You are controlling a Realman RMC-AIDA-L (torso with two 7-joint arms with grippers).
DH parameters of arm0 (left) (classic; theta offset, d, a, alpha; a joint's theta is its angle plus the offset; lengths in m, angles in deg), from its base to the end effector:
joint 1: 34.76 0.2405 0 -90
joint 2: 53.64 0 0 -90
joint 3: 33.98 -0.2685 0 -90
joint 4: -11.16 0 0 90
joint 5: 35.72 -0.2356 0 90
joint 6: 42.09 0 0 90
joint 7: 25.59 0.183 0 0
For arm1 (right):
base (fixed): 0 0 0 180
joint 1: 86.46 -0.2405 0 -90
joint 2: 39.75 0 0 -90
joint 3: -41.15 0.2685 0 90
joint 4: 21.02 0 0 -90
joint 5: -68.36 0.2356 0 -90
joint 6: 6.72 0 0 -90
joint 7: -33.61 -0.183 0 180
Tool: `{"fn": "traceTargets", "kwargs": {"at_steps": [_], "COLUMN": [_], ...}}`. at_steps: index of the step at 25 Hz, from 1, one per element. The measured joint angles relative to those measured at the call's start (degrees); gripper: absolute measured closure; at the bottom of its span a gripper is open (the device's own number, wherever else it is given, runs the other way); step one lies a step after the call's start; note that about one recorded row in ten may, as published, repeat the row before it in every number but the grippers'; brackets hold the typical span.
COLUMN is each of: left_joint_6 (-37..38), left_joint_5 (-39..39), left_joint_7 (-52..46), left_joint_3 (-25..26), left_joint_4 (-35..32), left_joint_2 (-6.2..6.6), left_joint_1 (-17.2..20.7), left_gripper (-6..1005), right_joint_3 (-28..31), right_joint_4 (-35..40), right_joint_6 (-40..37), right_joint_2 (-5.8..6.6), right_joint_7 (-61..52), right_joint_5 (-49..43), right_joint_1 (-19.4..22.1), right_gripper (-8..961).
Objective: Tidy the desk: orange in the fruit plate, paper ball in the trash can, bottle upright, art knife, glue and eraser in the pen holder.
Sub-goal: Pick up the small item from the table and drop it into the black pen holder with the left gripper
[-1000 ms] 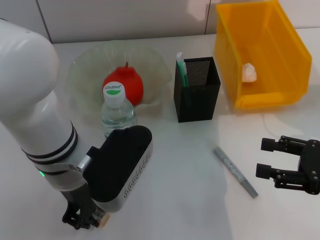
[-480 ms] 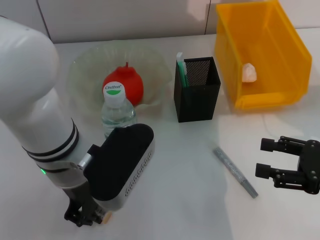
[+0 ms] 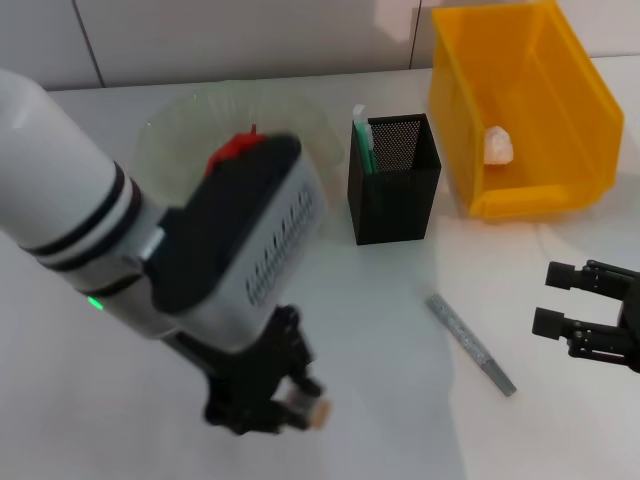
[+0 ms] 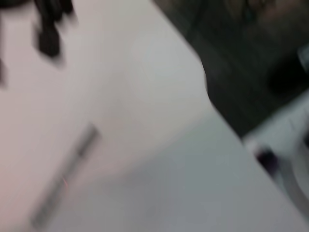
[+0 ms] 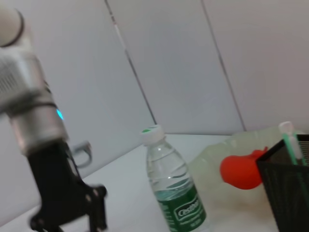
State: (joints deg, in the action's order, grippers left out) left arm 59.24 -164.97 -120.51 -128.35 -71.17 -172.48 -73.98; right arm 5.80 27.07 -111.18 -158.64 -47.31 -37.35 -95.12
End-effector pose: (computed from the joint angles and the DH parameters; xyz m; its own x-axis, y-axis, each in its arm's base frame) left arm -0.1112 0.3122 -0.0897 0.8347 -0.5066 -0.2160 -0.4363 -0.8477 0.3018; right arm 0.3381 0.2562 0.0239 0.6393 -0.4011 -0.6560 -0.6186 -0.7750 -0.1289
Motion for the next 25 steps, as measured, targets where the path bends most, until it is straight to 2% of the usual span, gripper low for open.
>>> {"fn": "traceTargets", "kwargs": {"at_steps": [2, 3, 4, 5, 6, 7, 10, 11, 12, 13, 15, 16, 25], "left_joint_6": [-0.91, -4.92, -4.92, -9.05, -17.68, -17.68, -36.18, -48.47, -48.47, -52.05, -60.54, -67.08, -78.34], "left_joint_5": [6.50, 15.08, 15.08, 20.14, 26.05, 26.05, 33.09, 34.72, 34.72, 34.70, 33.87, 33.05, 30.85], "left_joint_7": [0.30, 0.71, 0.71, 1.17, 3.00, 3.00, 8.02, 10.28, 10.28, 10.61, 10.75, 10.84, 10.96], "left_joint_3": [3.22, 5.54, 5.54, 5.65, 4.17, 4.17, -2.19, -8.01, -8.01, -10.04, -14.36, -17.44, -20.44], "left_joint_4": [-1.03, -1.36, -1.36, -1.35, -1.18, -1.18, 0.14, 1.80, 1.80, 2.53, 5.05, 7.85, 12.60], "left_joint_2": [-0.03, -0.10, -0.10, -0.11, -0.11, -0.11, -0.20, -0.23, -0.23, -0.24, -0.29, -0.32, -0.34], "left_joint_1": [0.69, 2.02, 2.02, 3.13, 5.07, 5.07, 7.73, 7.62, 7.62, 7.25, 5.93, 4.78, 3.84], "left_gripper": [747, 747, 747, 747, 747, 747, 747, 747, 747, 747, 747, 746, 746], "right_joint_3": [1.03, 2.62, 2.62, 3.45, 4.58, 4.58, 5.30, 5.33, 5.33, 5.35, 5.35, 5.35, 5.00], "right_joint_4": [-0.44, -1.29, -1.29, -1.87, -2.96, -2.96, -3.99, -4.15, -4.15, -4.16, -4.20, -4.29, -4.70], "right_joint_6": [0.08, 0.14, 0.14, 0.18, 0.21, 0.21, 0.16, -0.05, -0.05, -0.13, -0.23, -0.27, -0.12], "right_joint_2": [0.07, 0.15, 0.15, 0.23, 0.36, 0.36, 0.43, 0.43, 0.43, 0.43, 0.37, 0.26, 0.07], "right_joint_7": [0.24, 0.72, 0.72, 1.18, 2.13, 2.13, 2.69, 2.73, 2.73, 2.73, 2.71, 2.71, 2.76], "right_joint_5": [-0.16, -0.40, -0.40, -0.51, -0.57, -0.57, -0.62, -0.87, -0.87, -1.03, -1.27, -1.32, -1.41], "right_joint_1": [0.36, 1.01, 1.01, 1.42, 1.83, 1.83, 2.04, 2.06, 2.06, 2.02, 1.79, 1.65, 1.38], "right_gripper": [178, 178, 178, 178, 178, 178, 178, 178, 178, 179, 179, 179, 179]}}
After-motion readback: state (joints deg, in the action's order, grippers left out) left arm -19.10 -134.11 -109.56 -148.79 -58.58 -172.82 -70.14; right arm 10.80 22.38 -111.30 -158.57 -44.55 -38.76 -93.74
